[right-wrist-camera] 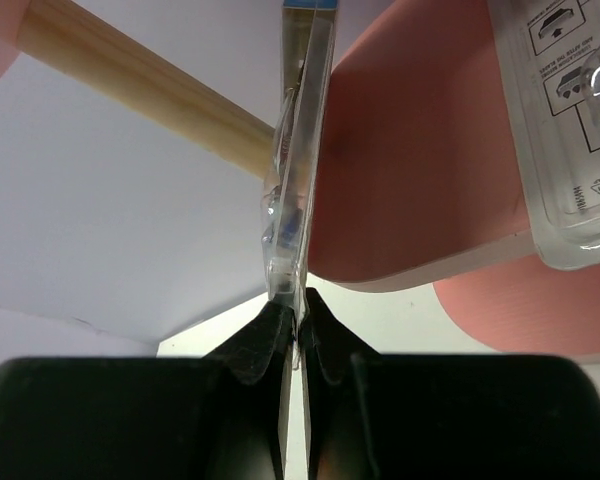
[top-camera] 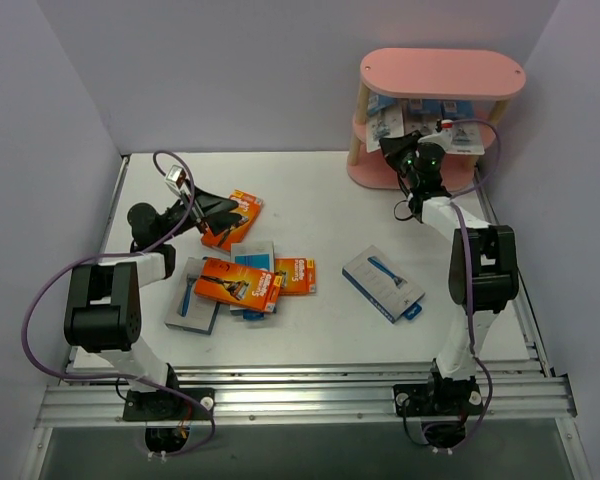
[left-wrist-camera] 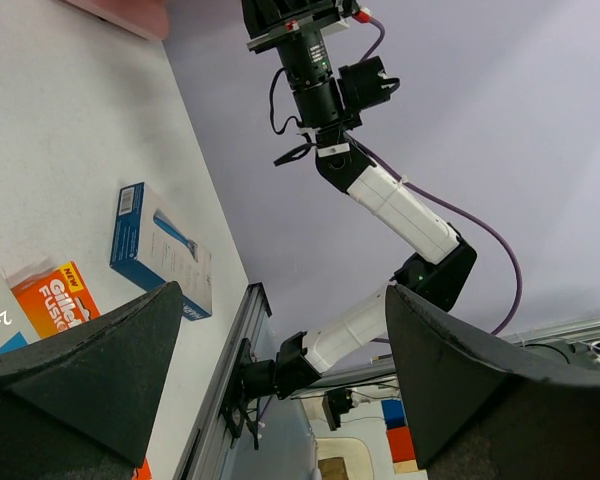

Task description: Place and organize the shaving razors onto the shelf

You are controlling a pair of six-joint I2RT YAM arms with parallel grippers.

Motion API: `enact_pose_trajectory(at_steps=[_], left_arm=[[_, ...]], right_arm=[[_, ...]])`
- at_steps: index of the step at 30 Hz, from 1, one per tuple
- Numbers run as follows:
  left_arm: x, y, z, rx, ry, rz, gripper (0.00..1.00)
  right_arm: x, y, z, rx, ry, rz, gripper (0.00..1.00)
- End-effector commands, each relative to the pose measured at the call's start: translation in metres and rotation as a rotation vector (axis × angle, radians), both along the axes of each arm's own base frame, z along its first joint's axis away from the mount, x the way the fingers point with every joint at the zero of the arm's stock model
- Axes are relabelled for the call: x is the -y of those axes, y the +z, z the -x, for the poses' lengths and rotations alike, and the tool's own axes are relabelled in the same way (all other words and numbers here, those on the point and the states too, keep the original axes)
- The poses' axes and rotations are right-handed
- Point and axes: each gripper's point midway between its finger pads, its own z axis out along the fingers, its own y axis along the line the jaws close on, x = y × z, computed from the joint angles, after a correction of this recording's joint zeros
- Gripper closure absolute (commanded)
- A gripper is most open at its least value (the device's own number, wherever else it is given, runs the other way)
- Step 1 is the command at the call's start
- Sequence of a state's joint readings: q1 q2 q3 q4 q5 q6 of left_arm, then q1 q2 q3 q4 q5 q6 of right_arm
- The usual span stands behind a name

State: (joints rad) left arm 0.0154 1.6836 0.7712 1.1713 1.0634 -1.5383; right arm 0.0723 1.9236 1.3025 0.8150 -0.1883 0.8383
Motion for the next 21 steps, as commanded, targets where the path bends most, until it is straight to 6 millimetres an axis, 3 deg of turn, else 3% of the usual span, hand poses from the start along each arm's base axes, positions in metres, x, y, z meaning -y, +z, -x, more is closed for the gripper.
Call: enact_pose_trajectory(at_steps=[1, 5, 21], left_arm=[[-0.001, 0.008, 0.002, 0.079, -0.009, -0.008, 0.09], [-0.001, 0.008, 0.002, 0.081, -0.009, -0.009, 0.09], [-0.001, 0.008, 0.002, 0.078, -0.010, -0.006, 0.09]], right_arm=[[0.004, 0.037, -0.009, 0.101, -0.006, -0.014, 0.98], [0.007, 0.037, -0.011, 0.098, -0.010, -0.021, 0.96], [0.014, 0.029, -0.019, 0.051, -0.011, -0.027, 0.69]])
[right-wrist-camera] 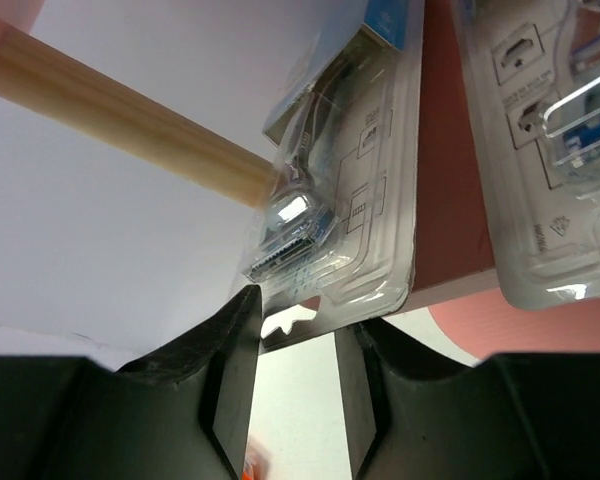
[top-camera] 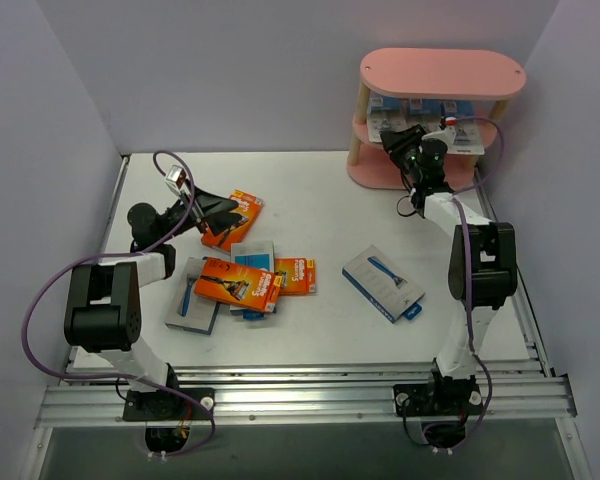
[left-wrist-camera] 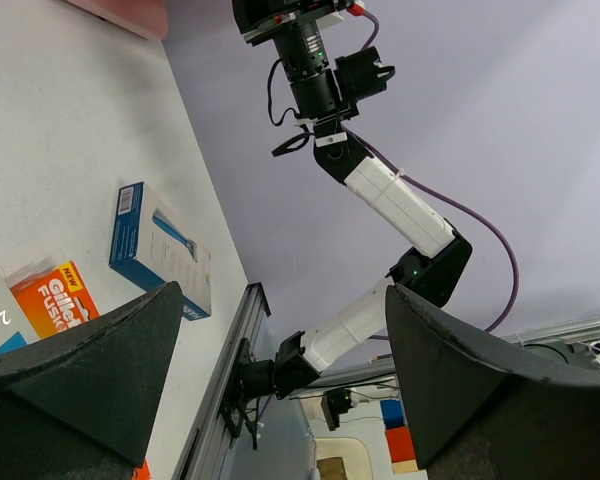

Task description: Place and organize the shaving razors onto the shelf

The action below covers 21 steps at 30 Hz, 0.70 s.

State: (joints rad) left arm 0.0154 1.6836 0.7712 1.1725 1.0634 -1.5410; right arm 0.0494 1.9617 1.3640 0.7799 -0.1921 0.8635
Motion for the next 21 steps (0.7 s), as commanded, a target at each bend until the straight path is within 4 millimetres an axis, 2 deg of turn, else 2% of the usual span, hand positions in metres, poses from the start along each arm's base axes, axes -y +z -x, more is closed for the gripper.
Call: enact_pose_trajectory(at_steps=[1, 13, 21], left_arm=[[-0.001, 0.008, 0.002, 0.079, -0.008, -0.008, 0.09], [-0.002, 0.008, 0.002, 0.078, -0.007, -0.005, 0.09], [-0.001, 0.007, 0.002, 0.076, -0.009, -0.004, 0.09]], right_arm=[[0.003, 0.029, -0.007, 0.057, 0.007, -0.002, 0.67], [0.007, 0.026, -0.003, 0.012, 0.016, 0.004, 0.57], [0.003, 0.019, 0.001, -0.004, 0.049, 0.001, 0.57]])
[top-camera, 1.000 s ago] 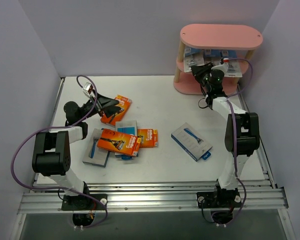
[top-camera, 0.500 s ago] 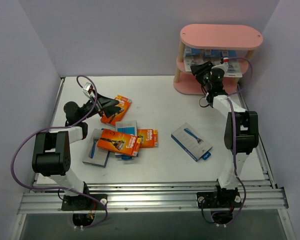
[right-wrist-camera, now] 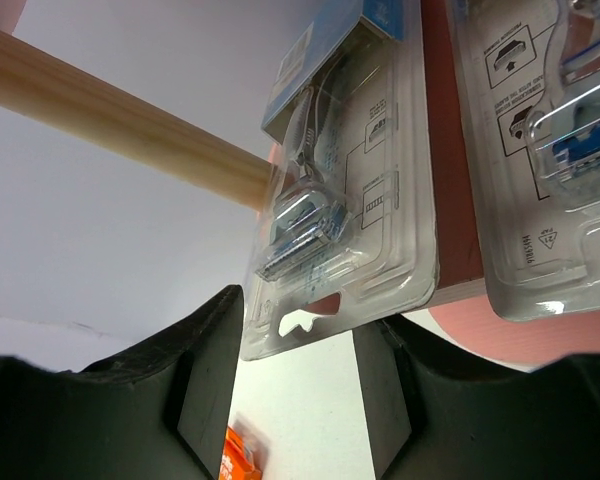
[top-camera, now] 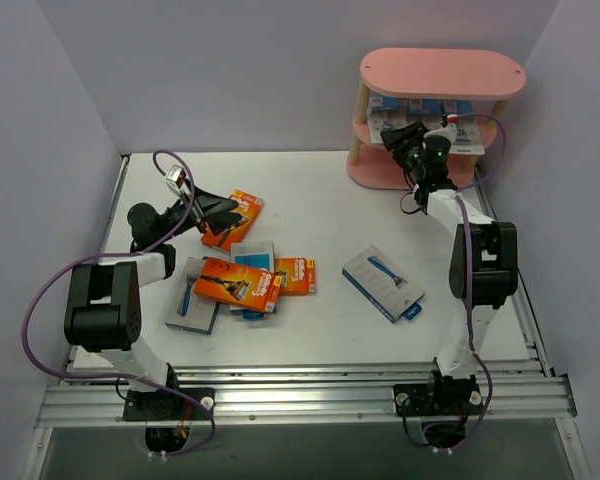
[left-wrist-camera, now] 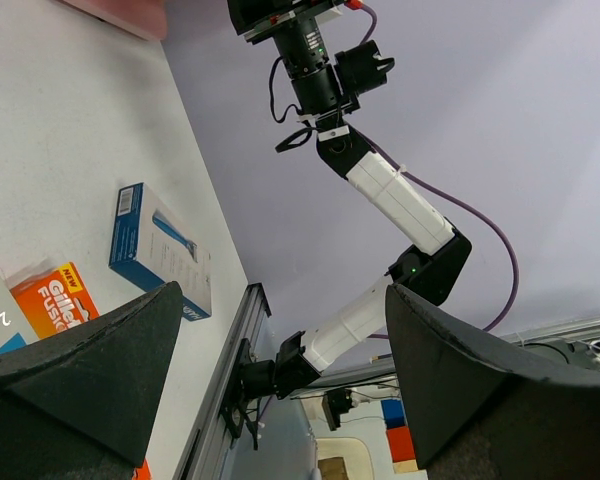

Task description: Place and organize the shaving razors onto the shelf

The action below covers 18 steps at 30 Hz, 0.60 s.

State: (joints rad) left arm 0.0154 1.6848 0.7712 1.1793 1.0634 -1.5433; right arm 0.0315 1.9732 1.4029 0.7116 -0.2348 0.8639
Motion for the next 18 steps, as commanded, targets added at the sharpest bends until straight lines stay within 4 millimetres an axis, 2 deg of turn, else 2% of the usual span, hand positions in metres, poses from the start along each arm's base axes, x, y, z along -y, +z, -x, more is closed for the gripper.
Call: enact_pose_trajectory(at_steps=[1, 11, 18], left_arm=[[-0.0010, 0.0069, 0.0024, 0.072, -0.009, -0.005, 0.09], [0.0007, 0.0072, 0.0032, 0.072, -0.013, 0.000, 0.09], [0.0019, 0.0081, 0.0044, 0.077, -0.018, 0.001, 0.09]], right_arm=[[-0.0012, 0.0213, 0.0033, 0.035, 0.027, 0.003, 0.57], [-0.0033, 0.0221, 0.0082, 0.032, 0.046, 0.012, 0.60], [-0.0019, 0.0228, 0.0111, 0.018, 0.044, 0.018, 0.54]])
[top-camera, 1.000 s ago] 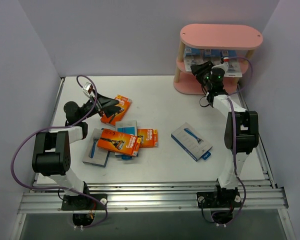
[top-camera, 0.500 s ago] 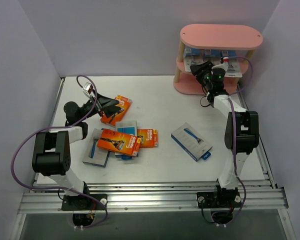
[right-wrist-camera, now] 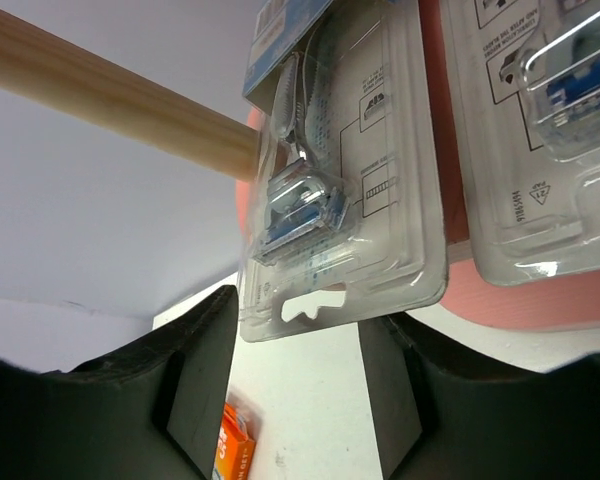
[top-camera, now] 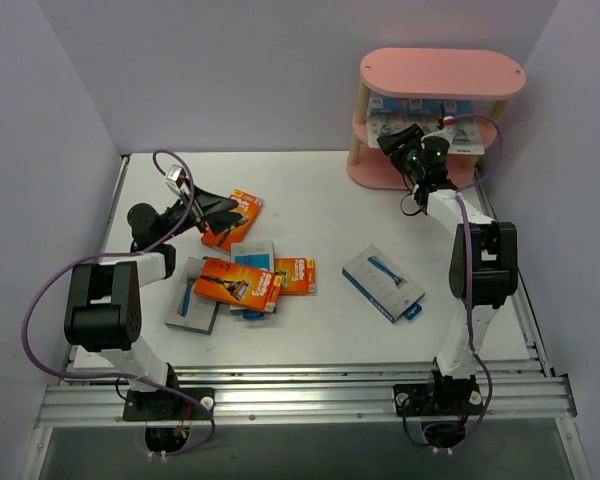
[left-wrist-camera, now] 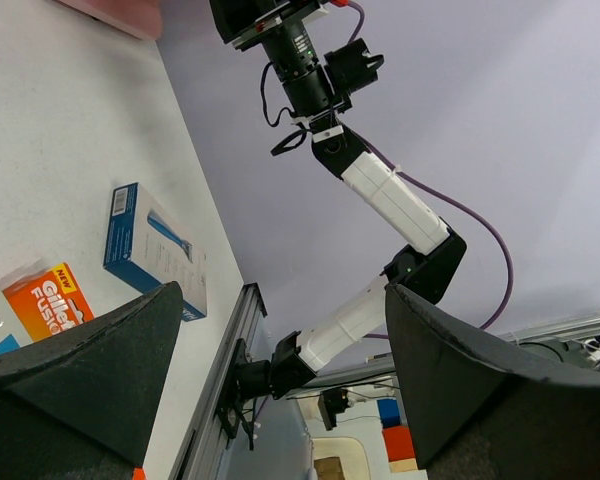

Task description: Place and organize the shaving razors onto the shelf

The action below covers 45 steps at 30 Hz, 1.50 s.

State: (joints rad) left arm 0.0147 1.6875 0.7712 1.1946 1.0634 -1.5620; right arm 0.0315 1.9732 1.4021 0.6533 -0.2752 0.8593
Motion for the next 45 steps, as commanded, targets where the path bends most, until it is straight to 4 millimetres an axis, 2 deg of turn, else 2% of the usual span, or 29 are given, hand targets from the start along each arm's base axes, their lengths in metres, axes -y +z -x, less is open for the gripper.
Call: enact_pose_trajectory(at_steps=[1, 9, 16, 22, 23, 24, 26, 29, 31, 35, 36, 37, 38, 40, 42, 43, 44, 45], left_arm=[[0.002, 0.006, 0.004, 0.077, -0.013, -0.006, 0.09], [0.002, 0.007, 0.005, 0.084, -0.018, -0.007, 0.09], [0.002, 0.009, 0.005, 0.092, -0.020, -0.011, 0.09], [0.002, 0.008, 0.005, 0.095, -0.021, -0.018, 0.09], [0.002, 0.008, 0.005, 0.098, -0.019, -0.023, 0.09], [0.002, 0.008, 0.005, 0.096, -0.019, -0.025, 0.09], [0.002, 0.008, 0.006, 0.101, -0.016, -0.035, 0.09], [0.002, 0.010, 0.006, 0.108, -0.012, -0.048, 0.09], [0.002, 0.011, 0.006, 0.109, -0.010, -0.055, 0.09], [0.002, 0.013, 0.007, 0.125, -0.005, -0.074, 0.09], [0.002, 0.014, 0.007, 0.129, -0.004, -0.078, 0.09], [0.002, 0.014, 0.008, 0.123, -0.005, -0.084, 0.09], [0.002, 0.014, 0.008, 0.143, -0.002, -0.101, 0.04], [0.002, 0.016, 0.009, 0.124, 0.004, -0.132, 0.03], [0.000, 0.019, 0.006, 0.184, 0.030, -0.203, 0.03], [-0.002, 0.014, 0.006, 0.120, 0.052, -0.236, 0.03], [-0.005, 0.010, 0.004, 0.173, 0.071, -0.303, 0.03], [0.000, 0.010, 0.010, 0.129, 0.058, -0.339, 0.03]], right_arm=[[0.006, 0.037, 0.005, 0.076, 0.002, 0.018, 0.52], [0.009, 0.044, 0.009, 0.085, -0.002, 0.032, 0.45], [0.009, 0.052, 0.017, 0.100, 0.005, 0.056, 0.32], [0.008, 0.059, 0.030, 0.097, 0.014, 0.072, 0.29], [0.007, 0.054, 0.035, 0.078, 0.022, 0.079, 0.29], [0.008, 0.062, 0.041, 0.085, 0.023, 0.085, 0.29], [0.010, 0.057, 0.050, 0.059, 0.027, 0.119, 0.29], [0.014, 0.064, 0.075, 0.047, 0.034, 0.177, 0.28], [0.016, 0.052, 0.088, 0.010, 0.041, 0.213, 0.28], [0.020, 0.050, 0.114, -0.017, 0.049, 0.260, 0.28], [0.020, 0.056, 0.121, -0.009, 0.049, 0.270, 0.28], [0.022, 0.054, 0.126, -0.032, 0.047, 0.281, 0.28], [0.024, 0.056, 0.128, -0.031, 0.047, 0.306, 0.28], [0.027, 0.072, 0.134, -0.009, 0.036, 0.334, 0.28], [0.030, 0.082, 0.141, -0.009, 0.033, 0.369, 0.28], [0.031, 0.083, 0.145, -0.020, 0.031, 0.381, 0.28], [0.032, 0.097, 0.148, 0.004, 0.027, 0.390, 0.28], [0.033, 0.100, 0.150, 0.009, 0.028, 0.399, 0.28]])
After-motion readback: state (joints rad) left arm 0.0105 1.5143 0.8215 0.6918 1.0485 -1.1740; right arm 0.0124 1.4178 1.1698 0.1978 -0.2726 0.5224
